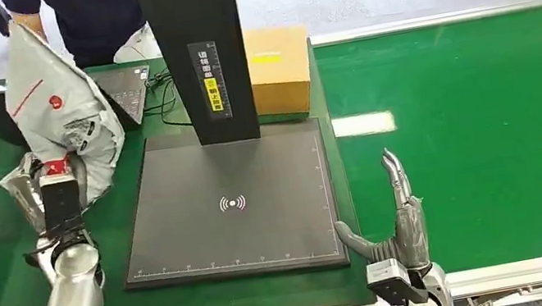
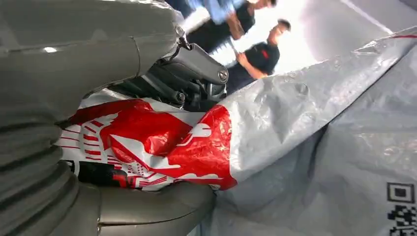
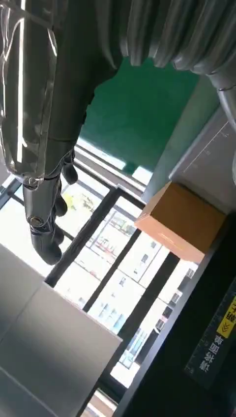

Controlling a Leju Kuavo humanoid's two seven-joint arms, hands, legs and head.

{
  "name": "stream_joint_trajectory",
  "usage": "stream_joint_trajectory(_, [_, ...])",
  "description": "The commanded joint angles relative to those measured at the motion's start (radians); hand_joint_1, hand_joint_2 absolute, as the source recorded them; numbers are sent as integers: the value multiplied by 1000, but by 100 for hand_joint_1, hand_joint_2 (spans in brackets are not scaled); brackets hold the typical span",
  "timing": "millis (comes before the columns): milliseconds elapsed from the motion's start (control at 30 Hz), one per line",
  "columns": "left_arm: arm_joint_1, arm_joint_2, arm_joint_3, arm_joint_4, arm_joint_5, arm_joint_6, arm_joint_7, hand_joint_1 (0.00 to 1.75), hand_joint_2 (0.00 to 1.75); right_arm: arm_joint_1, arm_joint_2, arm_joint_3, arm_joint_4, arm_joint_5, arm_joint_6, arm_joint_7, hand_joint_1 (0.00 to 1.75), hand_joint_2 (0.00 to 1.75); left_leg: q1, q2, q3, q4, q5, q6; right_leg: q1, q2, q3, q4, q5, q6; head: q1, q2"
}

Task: Moved the parcel from conveyor to table for the left to box.

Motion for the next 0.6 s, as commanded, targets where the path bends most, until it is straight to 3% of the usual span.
stream_joint_trajectory(33, [-16,-7,215,108,-177,94,37,175,175,6,10,-11,14,-2,-14,6,0,175,0,3,5,-4,0,0,0,2,3,-3,1,-2,0,0])
stream_joint_trajectory(167, [-16,-97,463,9,-575,94,115,175,175,15,11,-3,0,9,-21,20,0,175,0,3,4,-3,0,0,0,2,3,-2,0,-2,0,0])
stream_joint_trajectory(200, [-17,-99,479,6,-603,94,118,175,175,16,11,-1,-1,10,-22,21,0,175,0,1,1,-1,0,0,0,1,0,-1,0,-1,0,0])
stream_joint_trajectory(233, [-22,-98,503,25,-736,94,203,175,175,15,13,1,-3,13,-23,25,0,175,0,1,1,-1,0,0,1,1,1,-1,0,-2,0,0])
stream_joint_trajectory(367, [-33,-76,480,71,-896,94,357,175,175,12,16,3,-5,21,-25,36,0,175,0,1,1,-1,0,0,0,0,0,-1,0,-1,0,0])
stream_joint_trajectory(400, [-53,-38,442,181,-1001,94,504,175,175,9,17,4,-5,26,-27,42,0,175,0,0,1,-1,0,0,0,0,1,-1,0,-1,0,0])
stream_joint_trajectory(433, [-60,-30,429,198,-1012,94,532,175,175,9,18,4,-6,28,-27,44,0,175,0,0,2,-1,0,0,0,0,1,-1,0,-2,0,0])
stream_joint_trajectory(533, [-107,56,301,403,-1060,81,774,175,175,13,24,3,-16,49,-33,63,0,175,-1,-3,3,-3,2,0,0,-3,2,-2,0,-2,0,0])
stream_joint_trajectory(567, [-111,60,288,419,-1060,89,786,175,175,15,25,3,-19,53,-33,65,0,175,0,-2,1,-2,1,0,0,-3,1,-1,0,-2,0,0])
stream_joint_trajectory(600, [-115,92,221,460,-1060,42,888,175,175,16,27,2,-22,59,-34,70,0,175,0,-3,2,-2,1,0,0,-4,2,-1,0,-2,0,0])
